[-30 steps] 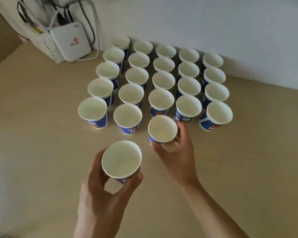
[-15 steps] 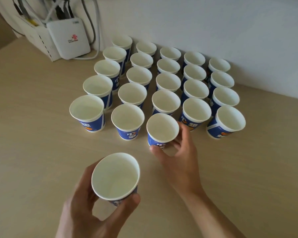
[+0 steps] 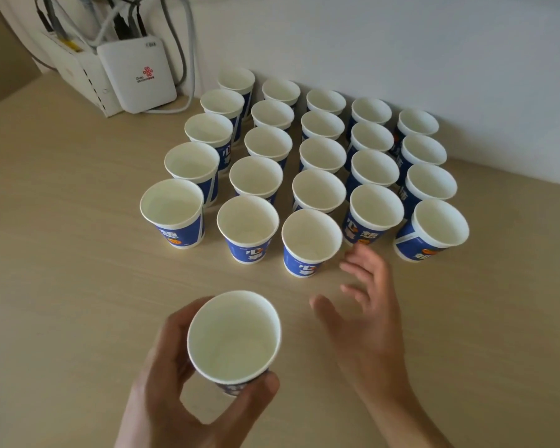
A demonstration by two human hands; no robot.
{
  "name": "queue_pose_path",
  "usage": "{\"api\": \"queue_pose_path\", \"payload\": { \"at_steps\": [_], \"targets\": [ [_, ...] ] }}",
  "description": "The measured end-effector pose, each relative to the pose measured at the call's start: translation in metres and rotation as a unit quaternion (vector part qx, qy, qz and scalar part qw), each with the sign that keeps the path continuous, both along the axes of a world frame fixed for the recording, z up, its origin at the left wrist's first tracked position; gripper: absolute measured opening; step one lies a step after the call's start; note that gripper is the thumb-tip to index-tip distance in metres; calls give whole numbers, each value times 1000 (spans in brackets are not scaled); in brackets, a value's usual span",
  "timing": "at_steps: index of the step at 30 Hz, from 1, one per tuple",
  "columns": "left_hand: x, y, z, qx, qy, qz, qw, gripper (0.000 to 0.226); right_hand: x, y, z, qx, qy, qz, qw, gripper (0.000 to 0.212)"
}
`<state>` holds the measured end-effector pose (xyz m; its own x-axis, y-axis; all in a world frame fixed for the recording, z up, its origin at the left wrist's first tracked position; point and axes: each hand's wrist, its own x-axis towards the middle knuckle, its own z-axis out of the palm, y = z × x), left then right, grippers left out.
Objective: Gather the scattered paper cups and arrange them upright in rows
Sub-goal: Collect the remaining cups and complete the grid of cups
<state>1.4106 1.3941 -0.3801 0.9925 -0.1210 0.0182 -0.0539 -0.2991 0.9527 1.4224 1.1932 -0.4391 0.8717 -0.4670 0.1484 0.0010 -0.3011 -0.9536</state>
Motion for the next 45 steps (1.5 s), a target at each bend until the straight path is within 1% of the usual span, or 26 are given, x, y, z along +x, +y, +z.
{"api": "queue_pose_path", "payload": {
  "at_steps": [2, 4, 6, 8, 10, 14, 17, 21, 25, 29, 40, 45],
  "targets": [
    [1, -10, 2, 0, 3, -1, 1000, 71, -21, -8, 8, -9, 1, 36, 999, 73],
    [4, -24, 3, -15, 8, -18, 1000, 71, -37, -16, 20, -9, 16, 122, 992, 76],
    [7, -38, 3, -36, 21, -48, 998, 70, -47, -21, 30, -38, 43, 191, 980, 82],
    [9, -53, 5, -44, 33, -77, 996, 67, -52, -25, 36, -47, 56, 206, 976, 82],
    [11, -65, 7, -42, 38, -96, 994, 67, -52, -29, 38, -33, 50, 190, 980, 78],
    [14, -83, 8, -44, 62, -114, 991, 77, -50, -39, 36, -17, 45, 157, 986, 74],
    [11, -90, 8, -42, 63, -134, 988, 81, -49, -46, 31, -6, 41, 143, 989, 72],
    [5, -83, 1, -29, 69, -107, 991, 94, -42, -53, 22, 23, 29, 73, 997, 67],
    [-3, -71, -6, -28, 97, -85, 991, 91, -26, -56, 13, 27, 21, 17, 999, 59],
    [-10, -61, -13, -29, 113, -71, 991, 89, -16, -54, 7, 25, 6, 1, 1000, 60],
    [-22, -45, -12, -28, 129, -69, 989, 87, -3, -49, 1, -13, 13, -36, 999, 60],
    [-25, -43, -9, -15, 128, -74, 989, 87, -6, -49, 0, -20, 29, -40, 999, 67]
  ]
}}
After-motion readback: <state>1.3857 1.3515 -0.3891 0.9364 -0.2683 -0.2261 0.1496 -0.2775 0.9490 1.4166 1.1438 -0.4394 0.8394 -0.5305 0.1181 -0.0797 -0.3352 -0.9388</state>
